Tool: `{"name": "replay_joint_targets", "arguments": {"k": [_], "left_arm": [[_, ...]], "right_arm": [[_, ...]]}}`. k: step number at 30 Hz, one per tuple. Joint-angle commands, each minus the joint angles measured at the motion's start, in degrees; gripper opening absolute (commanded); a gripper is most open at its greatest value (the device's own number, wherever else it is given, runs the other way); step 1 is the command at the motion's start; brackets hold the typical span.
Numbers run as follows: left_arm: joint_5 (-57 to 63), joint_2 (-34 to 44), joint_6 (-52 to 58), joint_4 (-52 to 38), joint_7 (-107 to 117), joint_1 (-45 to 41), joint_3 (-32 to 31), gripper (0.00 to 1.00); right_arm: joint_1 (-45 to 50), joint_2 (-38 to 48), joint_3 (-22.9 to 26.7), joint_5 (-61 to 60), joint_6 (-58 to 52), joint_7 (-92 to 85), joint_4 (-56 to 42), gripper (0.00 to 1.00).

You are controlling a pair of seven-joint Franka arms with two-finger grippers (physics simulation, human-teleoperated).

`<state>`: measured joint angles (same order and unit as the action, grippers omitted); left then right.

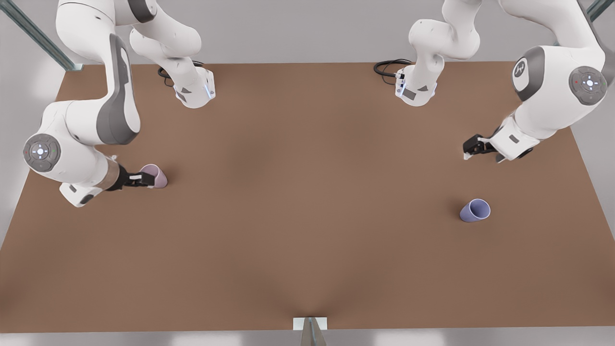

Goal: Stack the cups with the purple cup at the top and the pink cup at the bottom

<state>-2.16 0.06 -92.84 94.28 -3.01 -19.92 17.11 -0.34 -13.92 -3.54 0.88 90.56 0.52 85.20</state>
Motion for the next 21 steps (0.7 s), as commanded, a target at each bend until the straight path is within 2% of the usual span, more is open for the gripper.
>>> {"name": "replay_joint_targets", "arguments": {"k": [1,5,8,9,14,21], "left_arm": [[0.1,0.0,-3.0,0.0,-1.2,-1.5,-1.4,1.0],[0.0,-2.3,0.3,-0.7,-1.1,-1.5,-1.1,1.0],[0.0,-2.3,3.1,-0.6,-1.2,-1.4,-1.1,1.0],[0.0,-2.3,3.2,-0.4,-1.3,-1.5,-1.1,1.0],[0.1,-2.1,3.4,0.5,-1.9,-1.5,-1.1,1.0],[0.1,-1.9,4.9,0.6,-1.8,-1.5,-1.1,1.0]], "right_arm": [[-0.2,0.2,0.5,0.1,3.3,0.4,0.5,1.0],[-0.4,3.5,2.3,0.2,8.8,0.2,10.6,1.0],[-3.1,10.0,2.4,0.2,17.8,-0.7,25.7,1.0],[-4.8,10.4,2.4,0.2,19.4,-1.8,27.8,1.0],[-10.8,8.4,2.4,0.2,23.4,-5.1,30.4,1.0],[-12.0,4.2,2.2,-1.3,29.1,-7.4,35.1,1.0]]}}
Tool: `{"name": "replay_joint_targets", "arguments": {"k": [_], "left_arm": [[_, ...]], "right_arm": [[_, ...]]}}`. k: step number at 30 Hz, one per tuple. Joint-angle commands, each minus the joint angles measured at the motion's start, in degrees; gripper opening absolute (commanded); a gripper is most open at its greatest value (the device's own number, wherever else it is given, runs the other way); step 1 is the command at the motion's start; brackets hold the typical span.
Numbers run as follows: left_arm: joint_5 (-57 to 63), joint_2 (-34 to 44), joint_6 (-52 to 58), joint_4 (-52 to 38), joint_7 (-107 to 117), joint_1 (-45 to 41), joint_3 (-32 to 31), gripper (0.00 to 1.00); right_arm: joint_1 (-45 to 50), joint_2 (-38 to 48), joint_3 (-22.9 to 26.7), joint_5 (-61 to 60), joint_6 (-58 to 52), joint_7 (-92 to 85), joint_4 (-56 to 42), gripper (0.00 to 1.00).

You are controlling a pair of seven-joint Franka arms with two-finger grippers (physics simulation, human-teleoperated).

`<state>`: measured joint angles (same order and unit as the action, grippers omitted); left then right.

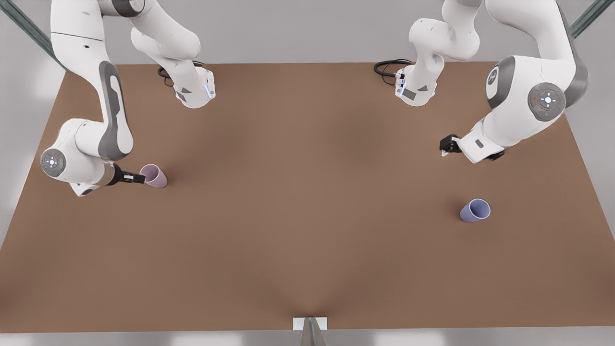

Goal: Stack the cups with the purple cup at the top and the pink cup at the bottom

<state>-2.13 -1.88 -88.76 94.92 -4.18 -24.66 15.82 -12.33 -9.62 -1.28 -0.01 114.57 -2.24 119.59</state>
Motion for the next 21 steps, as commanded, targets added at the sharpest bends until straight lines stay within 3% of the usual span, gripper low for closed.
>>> {"name": "replay_joint_targets", "arguments": {"k": [1,12,21], "left_arm": [[0.1,0.0,0.9,0.1,-0.7,3.2,0.2,1.0],[0.6,-0.1,1.3,0.1,-0.7,3.2,0.2,1.0],[0.6,-0.1,1.3,0.2,-0.7,3.2,0.2,1.0]], "right_arm": [[0.0,-0.1,0.0,-2.6,5.2,-8.4,1.6,1.0],[-3.3,0.7,0.1,-2.0,5.2,-10.8,9.1,1.0],[-5.1,-5.9,0.1,-1.9,12.2,-12.4,9.0,0.99]]}}
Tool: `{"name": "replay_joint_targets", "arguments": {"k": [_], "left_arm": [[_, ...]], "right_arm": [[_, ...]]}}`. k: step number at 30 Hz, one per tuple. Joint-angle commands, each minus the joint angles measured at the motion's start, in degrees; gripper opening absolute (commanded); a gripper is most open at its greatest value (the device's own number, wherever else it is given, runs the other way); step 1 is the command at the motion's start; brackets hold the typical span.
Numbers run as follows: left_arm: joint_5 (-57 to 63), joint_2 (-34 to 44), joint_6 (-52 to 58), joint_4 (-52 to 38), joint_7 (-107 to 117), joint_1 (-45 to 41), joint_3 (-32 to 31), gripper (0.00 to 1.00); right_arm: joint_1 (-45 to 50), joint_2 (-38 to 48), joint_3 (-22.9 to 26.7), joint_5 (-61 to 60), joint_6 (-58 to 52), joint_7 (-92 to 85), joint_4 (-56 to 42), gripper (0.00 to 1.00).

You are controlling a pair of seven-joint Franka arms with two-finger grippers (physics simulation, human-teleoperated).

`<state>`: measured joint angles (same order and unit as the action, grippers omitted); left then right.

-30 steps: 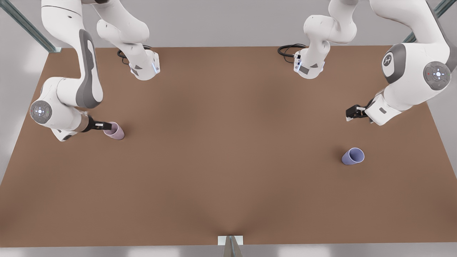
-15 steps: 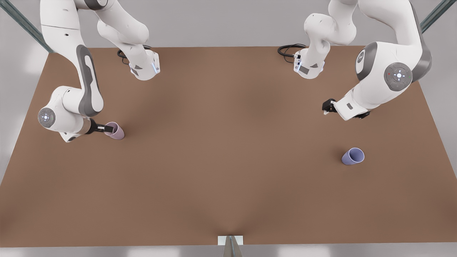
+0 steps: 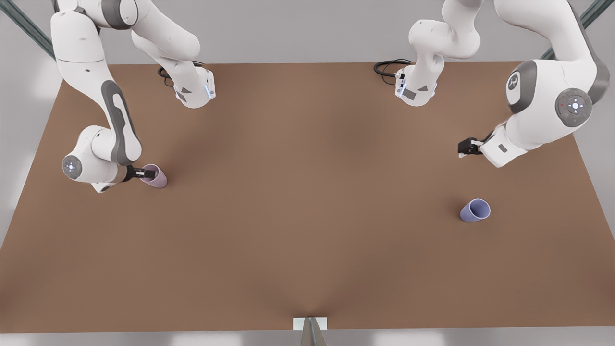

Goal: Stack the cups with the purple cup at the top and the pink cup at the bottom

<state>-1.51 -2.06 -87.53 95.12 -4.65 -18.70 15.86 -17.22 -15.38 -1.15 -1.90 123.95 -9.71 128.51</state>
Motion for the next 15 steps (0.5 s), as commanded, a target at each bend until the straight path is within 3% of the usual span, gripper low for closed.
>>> {"name": "replay_joint_targets", "arguments": {"k": [1,2,4,13,15], "left_arm": [[0.0,0.0,0.1,0.0,-0.3,-2.7,0.1,1.0],[0.0,-0.1,0.0,0.0,-0.3,-2.7,0.1,1.0],[0.1,-0.1,0.0,0.0,-0.2,-2.7,0.1,1.0],[0.1,-0.1,-0.1,0.2,-0.2,-2.7,0.1,1.0],[0.1,0.9,-0.1,0.1,-0.2,-2.7,0.1,1.0]], "right_arm": [[-0.1,-0.3,0.0,0.0,2.8,-5.0,0.1,0.93],[0.0,-0.7,0.0,0.0,2.8,-5.0,0.1,0.62],[0.3,-1.0,0.0,0.0,2.8,-4.9,0.1,0.21],[1.5,-0.3,-1.3,0.0,0.0,-4.0,-0.9,0.21],[5.6,-0.2,-1.3,0.0,-7.1,0.1,-7.1,0.21]]}}
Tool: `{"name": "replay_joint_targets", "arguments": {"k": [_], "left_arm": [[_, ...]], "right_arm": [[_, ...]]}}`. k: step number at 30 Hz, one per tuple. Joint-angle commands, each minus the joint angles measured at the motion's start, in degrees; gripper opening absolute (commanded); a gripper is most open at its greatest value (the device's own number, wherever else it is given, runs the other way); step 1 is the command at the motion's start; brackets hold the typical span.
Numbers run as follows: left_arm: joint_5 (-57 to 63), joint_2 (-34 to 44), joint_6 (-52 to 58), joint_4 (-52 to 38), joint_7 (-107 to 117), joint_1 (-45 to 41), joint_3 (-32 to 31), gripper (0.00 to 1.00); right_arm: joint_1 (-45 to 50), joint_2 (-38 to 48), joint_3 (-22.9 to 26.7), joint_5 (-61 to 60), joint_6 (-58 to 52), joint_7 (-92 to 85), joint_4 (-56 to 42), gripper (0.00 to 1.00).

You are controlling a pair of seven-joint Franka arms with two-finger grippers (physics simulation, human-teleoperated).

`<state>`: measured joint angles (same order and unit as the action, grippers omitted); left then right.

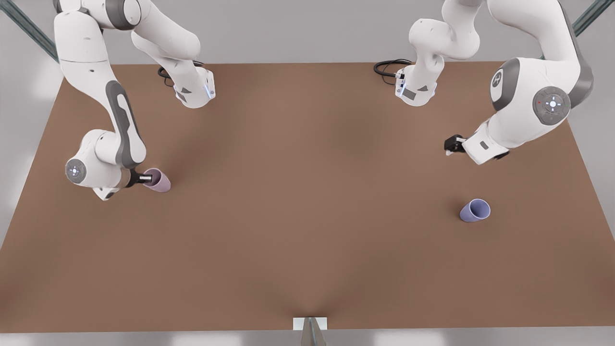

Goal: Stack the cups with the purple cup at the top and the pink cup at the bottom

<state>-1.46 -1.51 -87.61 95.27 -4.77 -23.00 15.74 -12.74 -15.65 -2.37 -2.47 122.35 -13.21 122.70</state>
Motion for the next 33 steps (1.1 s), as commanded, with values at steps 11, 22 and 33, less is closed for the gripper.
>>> {"name": "replay_joint_targets", "arguments": {"k": [11,22,33], "left_arm": [[1.9,4.4,1.6,-1.2,-0.2,1.5,-1.6,1.0],[4.5,4.9,5.7,1.1,-0.2,1.5,-4.8,1.0],[4.3,0.7,3.8,-2.4,0.5,3.8,-2.4,1.0]], "right_arm": [[37.7,-12.5,-1.8,-1.1,-24.3,57.7,-42.4,0.21],[50.9,-47.5,-9.3,-5.8,0.2,82.5,-82.1,0.21],[52.5,-50.9,-7.0,-5.3,-2.3,82.9,-81.7,0.21]]}}
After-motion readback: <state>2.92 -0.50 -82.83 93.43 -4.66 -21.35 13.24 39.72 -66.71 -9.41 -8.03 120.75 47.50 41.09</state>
